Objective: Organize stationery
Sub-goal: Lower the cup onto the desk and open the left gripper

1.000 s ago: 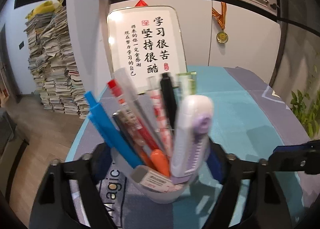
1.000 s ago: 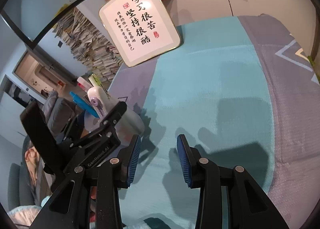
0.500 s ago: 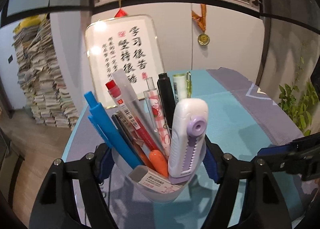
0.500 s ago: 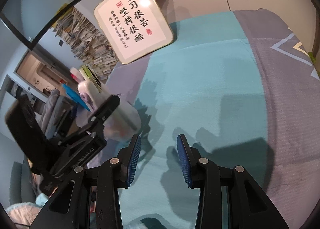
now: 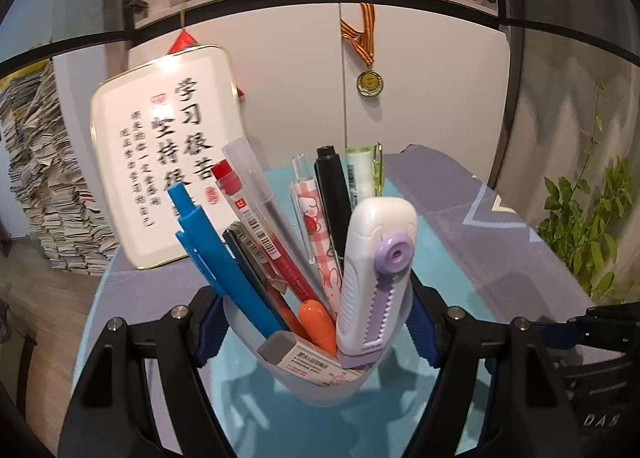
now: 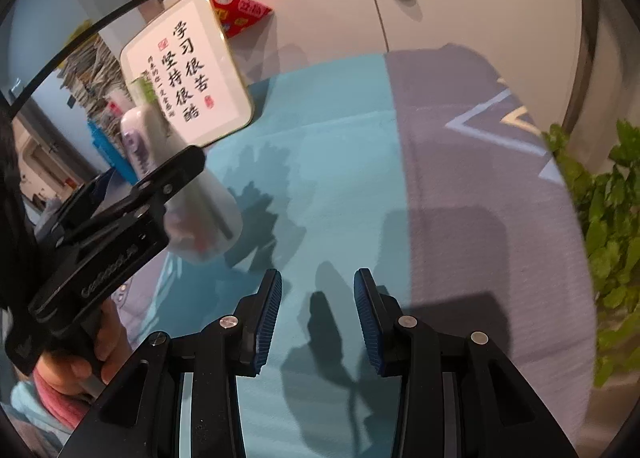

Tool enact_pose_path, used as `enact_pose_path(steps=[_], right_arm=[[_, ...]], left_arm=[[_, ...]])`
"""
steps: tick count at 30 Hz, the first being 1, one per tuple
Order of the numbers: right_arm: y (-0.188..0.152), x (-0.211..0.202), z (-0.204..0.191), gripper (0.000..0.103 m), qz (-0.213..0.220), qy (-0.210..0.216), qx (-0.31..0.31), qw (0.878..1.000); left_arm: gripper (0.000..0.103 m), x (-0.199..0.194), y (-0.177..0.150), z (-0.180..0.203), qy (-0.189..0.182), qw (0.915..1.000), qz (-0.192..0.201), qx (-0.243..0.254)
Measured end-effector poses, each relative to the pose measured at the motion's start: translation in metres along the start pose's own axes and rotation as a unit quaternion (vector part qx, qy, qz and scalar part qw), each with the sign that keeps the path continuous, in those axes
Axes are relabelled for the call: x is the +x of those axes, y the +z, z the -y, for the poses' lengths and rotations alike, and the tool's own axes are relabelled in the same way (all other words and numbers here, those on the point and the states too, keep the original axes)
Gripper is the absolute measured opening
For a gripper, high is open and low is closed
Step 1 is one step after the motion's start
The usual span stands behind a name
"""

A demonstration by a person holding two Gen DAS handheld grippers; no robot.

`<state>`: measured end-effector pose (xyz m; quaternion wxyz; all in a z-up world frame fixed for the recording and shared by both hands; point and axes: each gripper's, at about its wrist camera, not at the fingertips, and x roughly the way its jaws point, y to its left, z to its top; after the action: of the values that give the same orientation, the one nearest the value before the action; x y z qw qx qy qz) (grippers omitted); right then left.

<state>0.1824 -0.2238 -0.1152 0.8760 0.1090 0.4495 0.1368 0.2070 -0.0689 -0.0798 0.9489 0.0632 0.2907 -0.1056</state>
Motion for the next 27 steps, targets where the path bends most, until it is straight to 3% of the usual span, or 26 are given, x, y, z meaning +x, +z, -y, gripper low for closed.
enact_pose_path(steps=[8,27], right_arm=[[0.013,0.006,0.019,0.039,0.040,-0.094,0.003,0.995],[0.001,0.000,0.018,0.039,0.027,-0.085,0.015,0.996]], left_arm=[[0.074,0.020,0.005,0.015,-0.012,0.9998,-0.017,0.002],[0.080,0.020,0.000,0.021,0.007,0.9995,-0.025,0.018]])
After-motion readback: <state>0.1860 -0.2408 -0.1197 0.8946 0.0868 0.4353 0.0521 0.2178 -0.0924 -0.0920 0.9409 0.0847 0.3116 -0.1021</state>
